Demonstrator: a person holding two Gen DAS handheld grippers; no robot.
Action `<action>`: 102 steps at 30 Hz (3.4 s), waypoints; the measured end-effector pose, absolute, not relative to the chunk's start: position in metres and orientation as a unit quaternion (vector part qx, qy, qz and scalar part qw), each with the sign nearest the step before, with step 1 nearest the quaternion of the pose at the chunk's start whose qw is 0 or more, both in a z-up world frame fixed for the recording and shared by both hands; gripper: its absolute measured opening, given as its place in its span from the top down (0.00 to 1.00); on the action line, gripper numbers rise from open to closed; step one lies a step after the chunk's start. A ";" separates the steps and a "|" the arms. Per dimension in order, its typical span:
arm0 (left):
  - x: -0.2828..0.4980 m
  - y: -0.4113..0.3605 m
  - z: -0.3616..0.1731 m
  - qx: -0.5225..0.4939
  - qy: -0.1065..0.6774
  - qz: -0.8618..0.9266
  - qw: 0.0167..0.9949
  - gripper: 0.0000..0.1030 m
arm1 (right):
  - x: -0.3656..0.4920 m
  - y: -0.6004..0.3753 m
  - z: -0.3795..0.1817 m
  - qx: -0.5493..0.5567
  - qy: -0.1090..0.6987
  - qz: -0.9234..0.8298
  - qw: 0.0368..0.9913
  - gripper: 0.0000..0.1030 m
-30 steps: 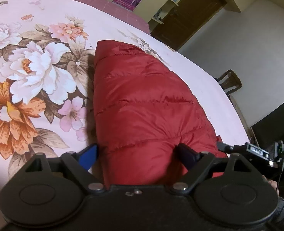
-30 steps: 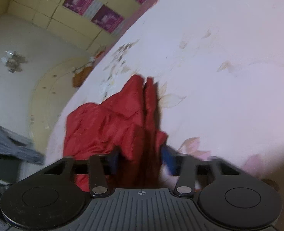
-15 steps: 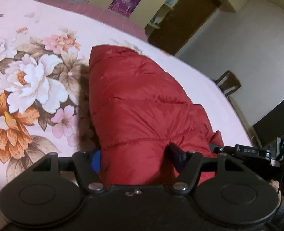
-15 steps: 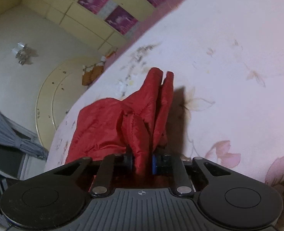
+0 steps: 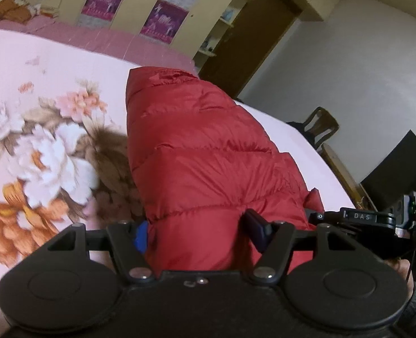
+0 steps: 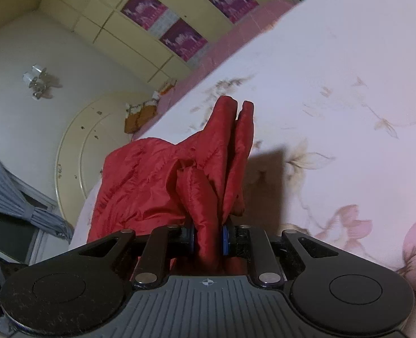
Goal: Fold large clothes
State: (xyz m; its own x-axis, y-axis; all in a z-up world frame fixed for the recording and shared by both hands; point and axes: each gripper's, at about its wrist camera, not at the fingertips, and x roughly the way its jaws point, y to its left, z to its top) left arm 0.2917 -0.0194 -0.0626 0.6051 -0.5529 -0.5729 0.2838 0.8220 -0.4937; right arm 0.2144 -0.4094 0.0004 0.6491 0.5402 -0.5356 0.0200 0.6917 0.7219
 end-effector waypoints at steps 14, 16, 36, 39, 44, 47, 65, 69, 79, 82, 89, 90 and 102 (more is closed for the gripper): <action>0.295 0.151 -0.045 -0.191 0.361 -0.238 0.881 0.38 | 0.249 -0.237 0.023 0.330 0.383 0.171 0.846 0.84; 0.299 0.182 -0.048 -0.190 0.371 -0.233 0.879 0.38 | 0.259 -0.205 0.019 0.327 0.387 0.178 0.844 0.84; 0.329 0.305 -0.108 -0.215 0.408 -0.188 0.867 0.26 | 0.300 -0.086 -0.038 0.309 0.439 0.149 0.831 0.83; 0.304 0.321 -0.086 -0.199 0.362 -0.165 0.896 0.36 | 0.283 -0.096 -0.006 0.270 0.397 0.124 0.868 0.74; 0.314 0.291 -0.064 -0.128 0.337 -0.208 0.909 0.42 | 0.282 -0.064 0.023 0.153 0.386 0.183 0.891 0.94; 0.329 0.268 -0.073 -0.085 0.355 -0.206 0.908 0.43 | 0.290 -0.051 0.008 0.116 0.410 0.163 0.890 0.95; 0.244 0.252 -0.051 -0.062 0.342 -0.220 0.912 0.44 | 0.207 -0.058 0.035 0.115 0.385 0.232 0.886 0.99; 0.214 0.235 -0.056 -0.043 0.352 -0.211 0.911 0.45 | 0.169 -0.043 0.039 0.096 0.382 0.276 0.877 0.99; 0.192 0.224 -0.084 -0.025 0.366 -0.169 0.915 0.45 | 0.151 -0.030 -0.010 0.049 0.417 0.266 0.868 1.00; 0.192 0.218 -0.089 -0.020 0.364 -0.155 0.918 0.45 | 0.154 -0.028 -0.018 0.045 0.423 0.260 0.867 1.00; 0.176 0.212 -0.063 -0.007 0.359 -0.114 0.926 0.45 | 0.139 -0.036 0.005 0.061 0.408 0.246 0.877 0.99; 0.167 0.213 -0.053 0.000 0.351 -0.104 0.931 0.41 | 0.135 -0.040 0.012 0.063 0.403 0.242 0.880 0.99; 0.097 0.188 -0.005 0.021 0.315 -0.036 0.948 0.00 | 0.067 -0.072 0.053 0.040 0.353 0.104 0.929 0.01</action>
State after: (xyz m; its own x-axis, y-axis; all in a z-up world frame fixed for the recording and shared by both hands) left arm 0.0972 0.1875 -0.0054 0.7995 -0.0551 -0.5981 0.0813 0.9965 0.0168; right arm 0.0672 -0.0716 0.0532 0.7289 0.2214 -0.6478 -0.1644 0.9752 0.1483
